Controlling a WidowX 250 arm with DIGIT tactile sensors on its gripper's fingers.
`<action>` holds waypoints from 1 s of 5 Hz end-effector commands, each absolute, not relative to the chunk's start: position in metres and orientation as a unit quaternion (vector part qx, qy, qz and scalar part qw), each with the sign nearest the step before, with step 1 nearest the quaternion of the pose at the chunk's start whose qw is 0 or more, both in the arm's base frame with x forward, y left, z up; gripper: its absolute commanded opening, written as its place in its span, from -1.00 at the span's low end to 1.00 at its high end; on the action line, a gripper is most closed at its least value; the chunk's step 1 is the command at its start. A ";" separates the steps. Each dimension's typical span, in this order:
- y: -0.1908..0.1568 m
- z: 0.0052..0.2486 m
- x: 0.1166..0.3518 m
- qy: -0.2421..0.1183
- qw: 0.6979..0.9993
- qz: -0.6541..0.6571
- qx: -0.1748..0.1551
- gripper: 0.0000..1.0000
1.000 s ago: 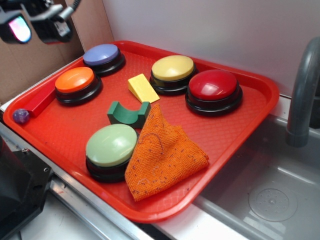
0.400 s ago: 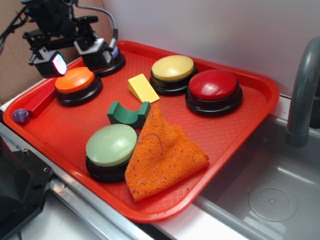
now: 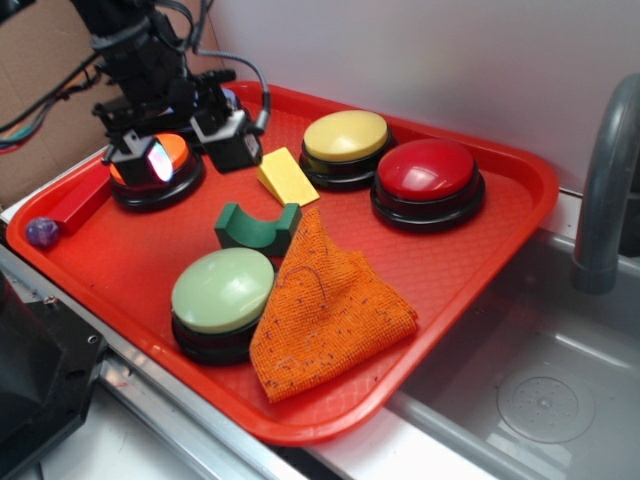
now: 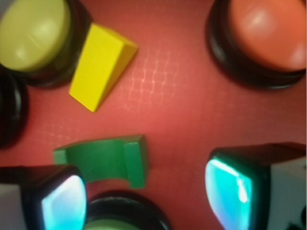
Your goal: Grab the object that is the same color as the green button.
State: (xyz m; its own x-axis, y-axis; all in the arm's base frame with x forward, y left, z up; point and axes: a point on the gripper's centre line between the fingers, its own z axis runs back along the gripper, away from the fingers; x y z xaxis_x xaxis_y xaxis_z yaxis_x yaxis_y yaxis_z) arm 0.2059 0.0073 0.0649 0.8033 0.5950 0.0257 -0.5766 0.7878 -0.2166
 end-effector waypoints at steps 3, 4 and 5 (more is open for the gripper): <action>0.004 0.036 0.212 -0.048 0.946 0.300 -0.115 0.85; 0.002 0.035 0.212 -0.052 0.947 0.304 -0.095 -1.00; 0.001 0.032 0.212 -0.050 0.946 0.308 -0.094 -1.00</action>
State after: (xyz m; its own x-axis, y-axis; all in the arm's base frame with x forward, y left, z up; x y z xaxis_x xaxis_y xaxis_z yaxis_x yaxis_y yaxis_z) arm 0.2083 0.0004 0.0301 0.7941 0.6072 0.0258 -0.5913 0.7817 -0.1983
